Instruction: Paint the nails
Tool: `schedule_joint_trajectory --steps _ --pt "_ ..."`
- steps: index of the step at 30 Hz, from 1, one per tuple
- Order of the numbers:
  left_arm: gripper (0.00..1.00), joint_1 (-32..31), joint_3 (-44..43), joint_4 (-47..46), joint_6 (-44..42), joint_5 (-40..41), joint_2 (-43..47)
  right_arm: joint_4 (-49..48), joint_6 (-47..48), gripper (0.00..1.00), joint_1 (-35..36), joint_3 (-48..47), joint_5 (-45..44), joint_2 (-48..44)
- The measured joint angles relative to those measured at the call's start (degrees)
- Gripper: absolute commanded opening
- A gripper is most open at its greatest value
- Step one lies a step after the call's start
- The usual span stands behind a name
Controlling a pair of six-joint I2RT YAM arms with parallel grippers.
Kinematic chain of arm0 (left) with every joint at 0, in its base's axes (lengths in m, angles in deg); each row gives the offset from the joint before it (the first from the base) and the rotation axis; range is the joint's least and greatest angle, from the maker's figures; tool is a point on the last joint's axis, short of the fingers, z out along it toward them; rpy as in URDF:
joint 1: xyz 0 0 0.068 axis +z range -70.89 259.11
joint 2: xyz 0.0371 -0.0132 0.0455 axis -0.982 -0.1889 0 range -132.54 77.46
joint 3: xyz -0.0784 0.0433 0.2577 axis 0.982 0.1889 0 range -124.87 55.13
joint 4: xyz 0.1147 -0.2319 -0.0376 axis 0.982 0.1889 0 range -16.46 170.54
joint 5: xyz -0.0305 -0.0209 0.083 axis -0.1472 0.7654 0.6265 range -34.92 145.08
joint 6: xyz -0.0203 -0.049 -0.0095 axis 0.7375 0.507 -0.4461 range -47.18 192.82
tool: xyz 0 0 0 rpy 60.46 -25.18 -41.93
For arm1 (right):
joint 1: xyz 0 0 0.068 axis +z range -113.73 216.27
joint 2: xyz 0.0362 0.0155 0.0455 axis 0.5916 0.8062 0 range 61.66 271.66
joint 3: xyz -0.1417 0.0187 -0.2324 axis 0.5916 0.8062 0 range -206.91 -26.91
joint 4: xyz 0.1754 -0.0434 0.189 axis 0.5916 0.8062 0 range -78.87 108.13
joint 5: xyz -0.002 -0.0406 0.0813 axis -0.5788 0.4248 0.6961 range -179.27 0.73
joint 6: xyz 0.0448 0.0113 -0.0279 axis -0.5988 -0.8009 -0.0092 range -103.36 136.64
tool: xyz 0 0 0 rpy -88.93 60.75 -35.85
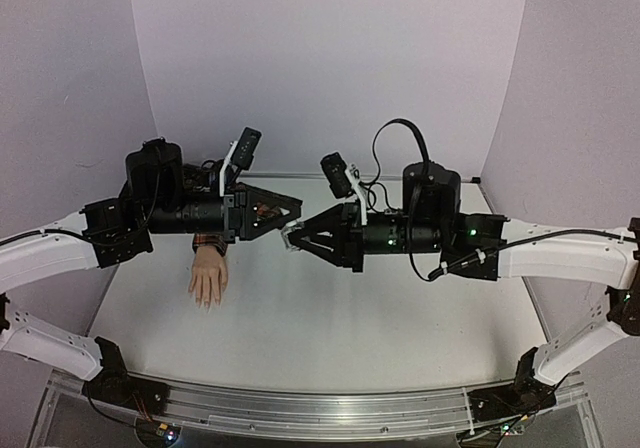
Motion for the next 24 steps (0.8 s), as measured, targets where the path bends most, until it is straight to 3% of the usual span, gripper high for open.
schedule_joint_trajectory --steps 3,7,9,10,14,19,24 --pt "0.00 -0.1 -3.7 5.3 0.5 9.4 -1.9 1.6 3.0 0.00 5.1 -2.7 -21.7 2.3" --pt "0.00 -0.3 -10.8 13.4 3.5 25.8 -6.4 3.0 10.5 0.00 11.7 -14.4 -57.8 14.5" --pt "0.01 -0.5 -12.2 15.3 4.9 29.8 -8.3 2.6 13.6 0.00 12.9 -17.9 -67.3 19.2" --pt "0.07 -0.5 -12.3 15.7 5.4 30.5 -9.0 2.4 14.4 0.00 13.2 -18.2 -69.4 20.3" --pt "0.44 -0.7 -10.5 14.9 6.4 29.1 -8.5 0.9 16.5 0.00 13.3 -14.9 -67.2 18.9" --pt "0.69 -0.9 -4.2 10.2 6.0 21.6 -1.6 -0.3 16.8 0.00 10.8 -5.5 -49.1 9.6" --pt "0.73 0.2 3.3 1.6 6.6 10.8 6.5 -1.5 10.6 0.00 4.2 -0.3 -21.6 2.0"
